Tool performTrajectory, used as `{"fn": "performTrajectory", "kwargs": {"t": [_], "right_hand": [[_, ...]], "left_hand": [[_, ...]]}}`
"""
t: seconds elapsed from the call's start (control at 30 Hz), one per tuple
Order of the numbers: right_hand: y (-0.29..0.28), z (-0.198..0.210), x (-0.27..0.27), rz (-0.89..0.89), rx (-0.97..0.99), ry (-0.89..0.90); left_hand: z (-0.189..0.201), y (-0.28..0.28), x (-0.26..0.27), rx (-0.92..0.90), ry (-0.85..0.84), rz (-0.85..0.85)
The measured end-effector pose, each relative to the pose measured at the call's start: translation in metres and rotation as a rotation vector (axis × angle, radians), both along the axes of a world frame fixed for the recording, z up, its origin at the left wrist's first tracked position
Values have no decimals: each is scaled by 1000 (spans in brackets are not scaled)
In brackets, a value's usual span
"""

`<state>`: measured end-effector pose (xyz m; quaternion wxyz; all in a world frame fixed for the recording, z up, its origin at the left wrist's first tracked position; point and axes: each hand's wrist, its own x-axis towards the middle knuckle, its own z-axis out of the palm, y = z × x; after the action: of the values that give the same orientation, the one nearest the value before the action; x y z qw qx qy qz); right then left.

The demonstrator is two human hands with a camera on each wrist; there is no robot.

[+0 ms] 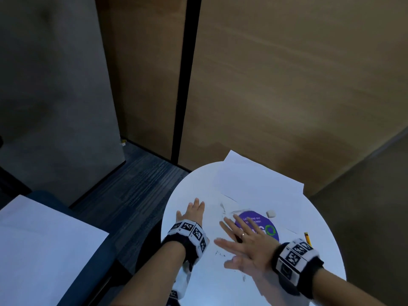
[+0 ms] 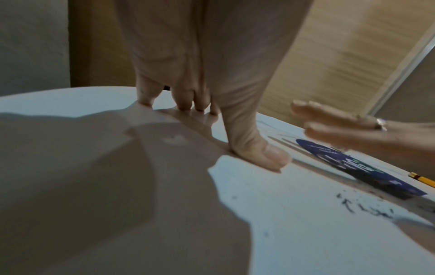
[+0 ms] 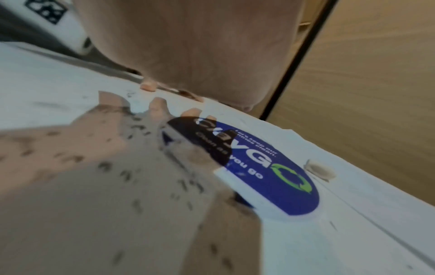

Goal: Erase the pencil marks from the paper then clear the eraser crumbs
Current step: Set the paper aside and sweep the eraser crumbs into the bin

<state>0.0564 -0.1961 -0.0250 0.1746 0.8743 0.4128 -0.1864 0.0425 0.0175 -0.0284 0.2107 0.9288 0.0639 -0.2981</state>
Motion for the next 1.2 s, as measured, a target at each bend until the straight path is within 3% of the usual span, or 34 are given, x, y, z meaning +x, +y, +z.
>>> {"fn": "performTrajectory", "kwargs": {"t": [0.1, 0.27, 0.33, 0.53, 0.63, 0.7, 0.8, 0.87, 0.97, 1.03, 1.2], "right_hand": [[13, 14, 19, -49, 79, -31], [56, 12, 60, -350, 18, 10], [68, 8, 58, -304, 7, 7], [36, 10, 22, 162, -32, 33], [7, 13, 26, -3, 6, 5], [-9, 12, 35, -118, 115, -174], [-33, 2, 40, -288, 81, -184], [-39, -10, 26, -259, 82, -197], [-44, -24, -8, 33, 118, -181], [-45, -19, -18, 116, 100, -208], [-48, -6, 10, -230, 110, -309]], "left_hand": [[1, 0, 0, -4, 2, -1], [2, -1, -2, -31, 4, 0], [2, -1, -3, -43, -13, 7], [-2, 1, -2, -45, -15, 14], [-2, 2, -2, -26, -21, 0], [-1, 2, -2, -27, -10, -22], [2, 2, -3, -21, 20, -60], [4, 2, -3, -9, 19, -65], [4, 2, -2, -8, 21, -69], [4, 2, -1, -5, 21, -68], [3, 1, -2, 16, 26, -76]]}}
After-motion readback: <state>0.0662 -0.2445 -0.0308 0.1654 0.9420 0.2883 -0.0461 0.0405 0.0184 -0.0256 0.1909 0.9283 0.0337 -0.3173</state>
